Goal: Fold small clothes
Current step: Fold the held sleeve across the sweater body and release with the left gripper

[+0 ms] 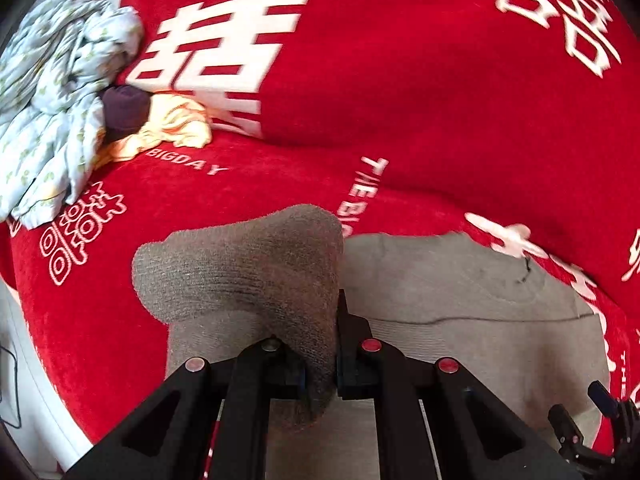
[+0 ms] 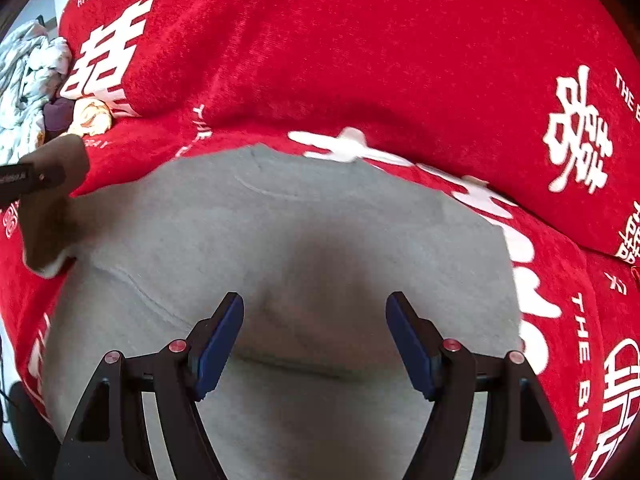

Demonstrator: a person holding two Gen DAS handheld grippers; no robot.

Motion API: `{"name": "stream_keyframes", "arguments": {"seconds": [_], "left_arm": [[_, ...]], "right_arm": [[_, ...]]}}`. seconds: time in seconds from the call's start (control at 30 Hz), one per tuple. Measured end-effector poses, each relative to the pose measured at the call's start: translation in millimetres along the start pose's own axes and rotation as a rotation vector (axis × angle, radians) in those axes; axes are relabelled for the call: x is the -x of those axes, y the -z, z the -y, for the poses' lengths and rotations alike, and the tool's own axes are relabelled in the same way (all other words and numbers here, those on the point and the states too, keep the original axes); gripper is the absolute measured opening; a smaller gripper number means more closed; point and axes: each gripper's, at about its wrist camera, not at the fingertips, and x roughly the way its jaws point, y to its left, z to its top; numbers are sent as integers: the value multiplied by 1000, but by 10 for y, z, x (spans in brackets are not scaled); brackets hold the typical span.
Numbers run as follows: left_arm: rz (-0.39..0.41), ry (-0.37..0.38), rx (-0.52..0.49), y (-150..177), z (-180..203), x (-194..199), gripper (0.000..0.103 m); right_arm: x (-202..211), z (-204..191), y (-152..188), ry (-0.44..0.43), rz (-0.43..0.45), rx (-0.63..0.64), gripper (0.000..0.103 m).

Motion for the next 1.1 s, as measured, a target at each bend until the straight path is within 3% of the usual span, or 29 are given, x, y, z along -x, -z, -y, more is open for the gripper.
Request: {"name": "stream_keyframes", "arguments": {"seconds": [0.6, 1.1], "left_arm": [[-15, 3, -147, 105, 1155, 39, 10], [-17, 26, -287, 311, 1962, 158, 10]], "right_arm": [[151, 1061, 393, 5, 3, -158, 77], [159, 1395, 520, -12, 19, -233, 77]]}}
